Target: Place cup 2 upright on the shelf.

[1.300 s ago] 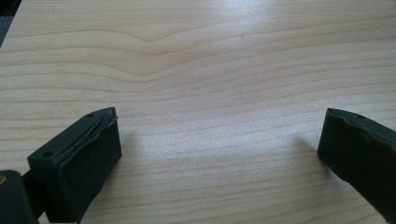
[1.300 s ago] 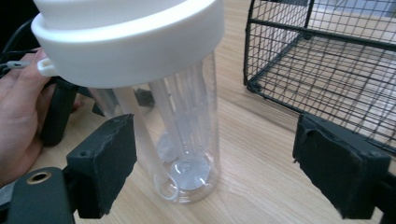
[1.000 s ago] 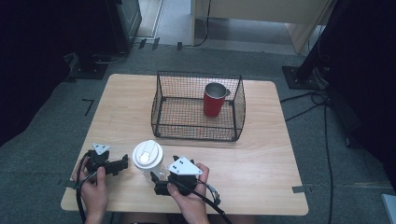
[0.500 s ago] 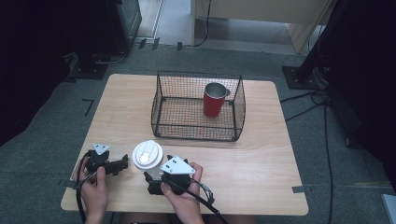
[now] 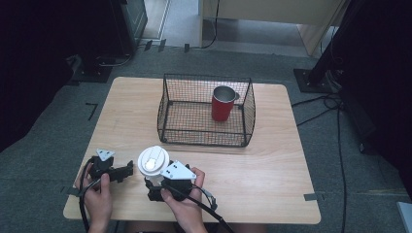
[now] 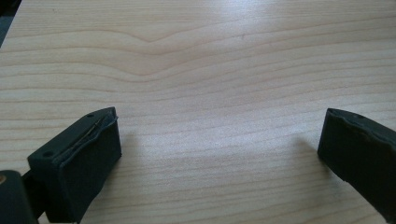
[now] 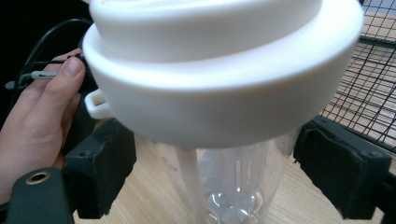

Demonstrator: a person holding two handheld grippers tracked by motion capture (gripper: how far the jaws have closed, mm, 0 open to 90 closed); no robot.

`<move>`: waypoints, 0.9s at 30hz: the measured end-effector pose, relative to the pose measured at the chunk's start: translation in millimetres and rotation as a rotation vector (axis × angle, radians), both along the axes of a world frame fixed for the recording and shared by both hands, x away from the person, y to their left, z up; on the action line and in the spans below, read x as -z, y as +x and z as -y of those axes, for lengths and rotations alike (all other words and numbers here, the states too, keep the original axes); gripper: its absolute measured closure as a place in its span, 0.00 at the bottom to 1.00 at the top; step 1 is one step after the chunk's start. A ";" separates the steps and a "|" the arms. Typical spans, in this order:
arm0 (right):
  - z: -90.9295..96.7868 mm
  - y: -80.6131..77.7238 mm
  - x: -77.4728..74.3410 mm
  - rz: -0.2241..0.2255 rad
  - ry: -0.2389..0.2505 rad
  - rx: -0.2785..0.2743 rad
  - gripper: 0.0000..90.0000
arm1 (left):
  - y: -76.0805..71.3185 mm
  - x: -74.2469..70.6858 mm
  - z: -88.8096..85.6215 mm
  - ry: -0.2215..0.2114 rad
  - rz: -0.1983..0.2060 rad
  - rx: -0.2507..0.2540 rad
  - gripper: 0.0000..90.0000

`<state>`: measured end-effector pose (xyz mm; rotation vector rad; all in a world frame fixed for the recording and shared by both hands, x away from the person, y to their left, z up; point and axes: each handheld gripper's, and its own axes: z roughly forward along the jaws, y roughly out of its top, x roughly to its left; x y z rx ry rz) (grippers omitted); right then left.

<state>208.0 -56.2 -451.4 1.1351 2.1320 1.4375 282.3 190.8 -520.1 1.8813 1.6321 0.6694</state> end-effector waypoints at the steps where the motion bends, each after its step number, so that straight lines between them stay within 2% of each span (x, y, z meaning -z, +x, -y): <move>1: -0.3 0.5 0.1 0.000 0.003 0.001 0.15 | 0.0 0.0 0.0 0.000 0.000 0.000 0.00; 12: -5.0 7.0 2.4 0.001 0.011 0.017 0.15 | 0.0 0.0 0.0 0.000 0.000 0.000 0.00; 17: -6.6 8.6 3.5 0.003 0.030 0.025 0.14 | 0.0 0.0 0.0 0.000 0.000 0.000 0.00; 19: -8.5 9.0 4.7 0.015 0.031 0.028 0.13 | 0.0 0.0 0.0 0.000 0.000 0.000 0.00; 27: -12.1 10.8 5.4 -0.002 0.020 0.044 0.13 | 0.0 0.0 0.0 -0.001 0.000 0.000 0.00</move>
